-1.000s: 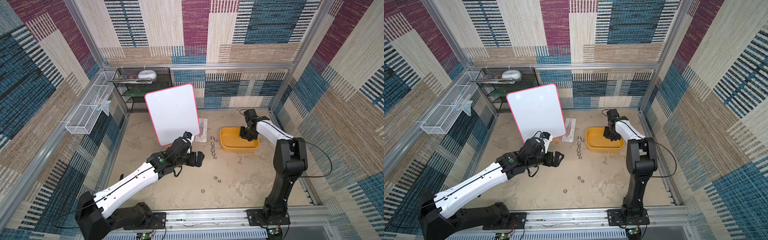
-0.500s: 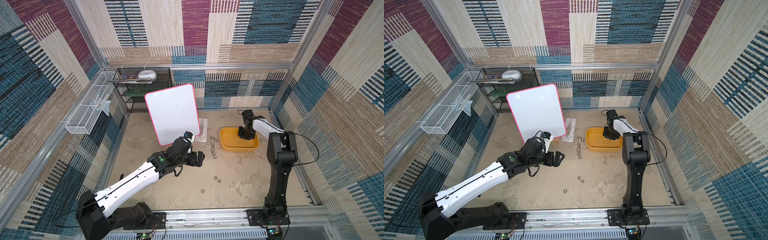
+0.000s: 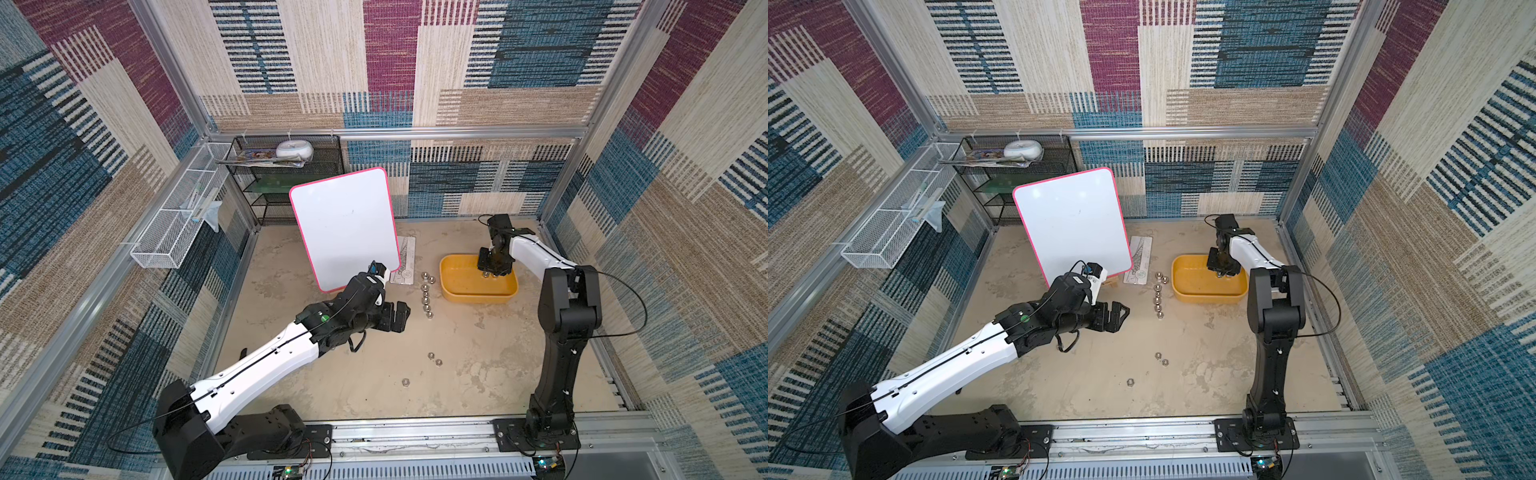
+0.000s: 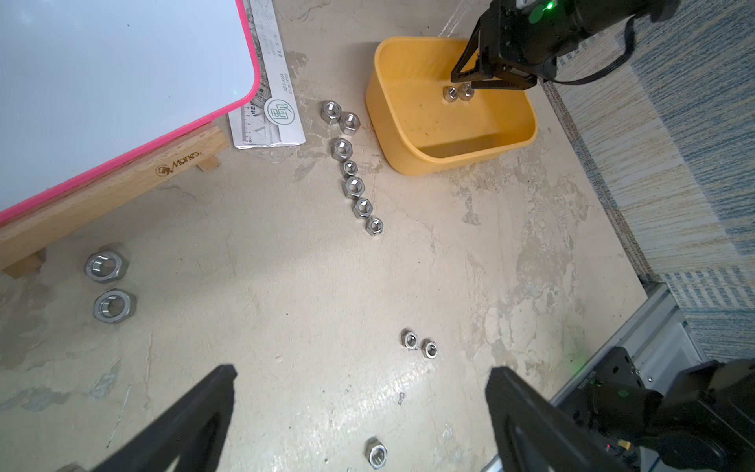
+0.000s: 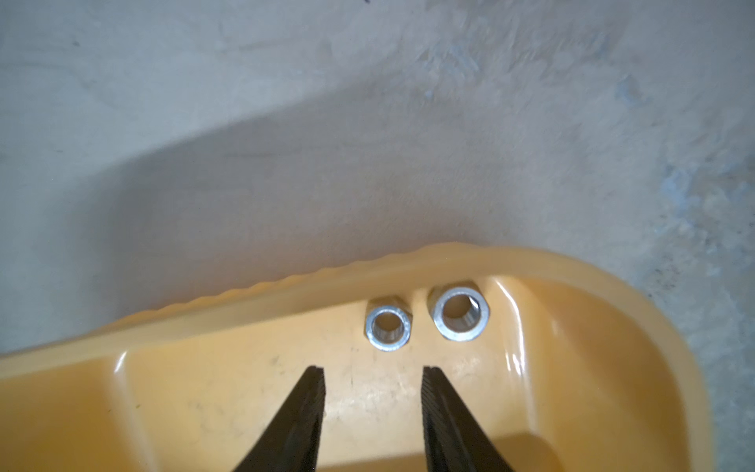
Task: Put the nuts on the desktop into the storage box
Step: Place the nut in the storage box.
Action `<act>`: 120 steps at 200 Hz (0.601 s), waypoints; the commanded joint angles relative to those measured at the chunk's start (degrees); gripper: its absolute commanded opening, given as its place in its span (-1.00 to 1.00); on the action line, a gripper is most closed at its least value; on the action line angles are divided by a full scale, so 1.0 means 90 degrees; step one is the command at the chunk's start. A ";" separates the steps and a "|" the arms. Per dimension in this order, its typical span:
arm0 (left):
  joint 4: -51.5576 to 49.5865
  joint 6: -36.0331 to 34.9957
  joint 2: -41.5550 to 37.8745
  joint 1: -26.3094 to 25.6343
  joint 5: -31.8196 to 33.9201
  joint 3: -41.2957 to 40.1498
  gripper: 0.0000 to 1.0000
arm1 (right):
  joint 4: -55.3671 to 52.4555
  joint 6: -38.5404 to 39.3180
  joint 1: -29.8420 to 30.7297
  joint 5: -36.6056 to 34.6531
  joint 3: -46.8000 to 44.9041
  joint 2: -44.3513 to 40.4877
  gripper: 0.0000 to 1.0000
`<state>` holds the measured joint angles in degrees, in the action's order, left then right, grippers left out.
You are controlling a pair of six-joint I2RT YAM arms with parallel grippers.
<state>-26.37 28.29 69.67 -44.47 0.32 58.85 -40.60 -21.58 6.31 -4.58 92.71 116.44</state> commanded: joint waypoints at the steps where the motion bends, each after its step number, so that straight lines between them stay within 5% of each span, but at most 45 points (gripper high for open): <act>1: 0.0076 -0.0008 -0.0082 0.0005 0.0154 -0.0072 1.00 | -0.0120 0.0024 0.0112 0.0167 -0.0196 -0.0396 -0.10; 62: -0.0107 0.0267 -0.0599 0.0009 0.0693 -0.0416 1.00 | -0.0177 0.0102 0.0955 0.0371 -0.0618 -0.1214 -0.09; 120: -0.0372 0.0432 -0.0995 0.0053 0.1087 -0.0592 1.00 | -0.0549 0.0225 0.2034 0.0199 0.0732 -0.0294 -0.09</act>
<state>-27.31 30.89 61.60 -44.42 7.62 53.67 -42.35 -20.53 20.73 -0.67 92.07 108.51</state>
